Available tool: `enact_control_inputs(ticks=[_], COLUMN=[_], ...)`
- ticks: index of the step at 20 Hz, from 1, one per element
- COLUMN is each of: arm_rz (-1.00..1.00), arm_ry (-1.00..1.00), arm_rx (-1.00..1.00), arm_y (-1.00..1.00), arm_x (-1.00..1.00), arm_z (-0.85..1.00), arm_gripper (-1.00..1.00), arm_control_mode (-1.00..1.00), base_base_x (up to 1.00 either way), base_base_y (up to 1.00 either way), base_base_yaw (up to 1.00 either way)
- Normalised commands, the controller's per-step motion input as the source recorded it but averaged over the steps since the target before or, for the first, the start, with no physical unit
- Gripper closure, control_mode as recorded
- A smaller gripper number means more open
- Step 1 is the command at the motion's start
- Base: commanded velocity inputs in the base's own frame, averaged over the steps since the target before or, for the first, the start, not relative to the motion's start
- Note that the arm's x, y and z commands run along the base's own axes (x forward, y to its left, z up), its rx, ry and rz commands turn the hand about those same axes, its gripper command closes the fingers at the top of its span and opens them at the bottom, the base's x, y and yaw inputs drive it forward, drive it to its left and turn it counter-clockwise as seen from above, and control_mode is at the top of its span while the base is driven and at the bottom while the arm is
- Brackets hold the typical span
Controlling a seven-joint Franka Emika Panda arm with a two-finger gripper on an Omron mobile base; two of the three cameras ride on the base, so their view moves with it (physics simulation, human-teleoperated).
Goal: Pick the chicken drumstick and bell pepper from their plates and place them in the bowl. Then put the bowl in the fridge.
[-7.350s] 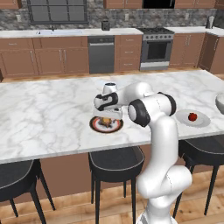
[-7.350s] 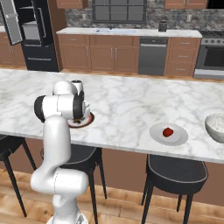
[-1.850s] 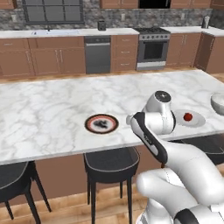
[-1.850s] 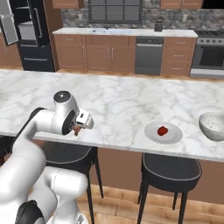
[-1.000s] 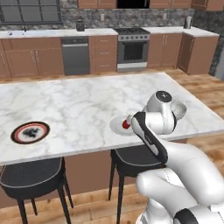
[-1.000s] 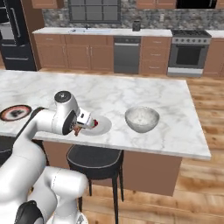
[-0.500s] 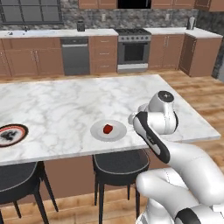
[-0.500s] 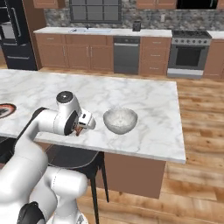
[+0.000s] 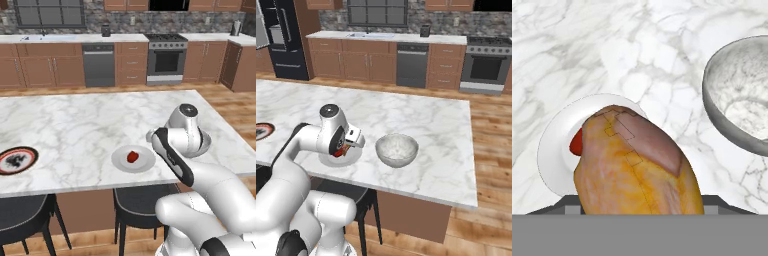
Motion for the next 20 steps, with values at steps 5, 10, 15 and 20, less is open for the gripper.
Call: enact_control_inputs(ticks=[5, 10, 15, 20], arm_rz=[0.0, 0.0, 0.0, 0.0], arm_ry=[0.0, 0.0, 0.0, 0.0], arm_rx=[0.0, 0.0, 0.0, 0.0], arm_y=[0.0, 0.0, 0.0, 0.0], arm_x=[0.0, 0.0, 0.0, 0.0], arm_z=[0.0, 0.0, 0.0, 0.0], arm_gripper=[1.0, 1.0, 1.0, 1.0], arm_control_mode=[1.0, 1.0, 1.0, 1.0], base_base_x=[0.36, 0.03, 0.0, 0.0], base_base_y=[0.01, 0.0, 0.0, 0.0], base_base_yaw=[0.09, 0.0, 0.0, 0.0])
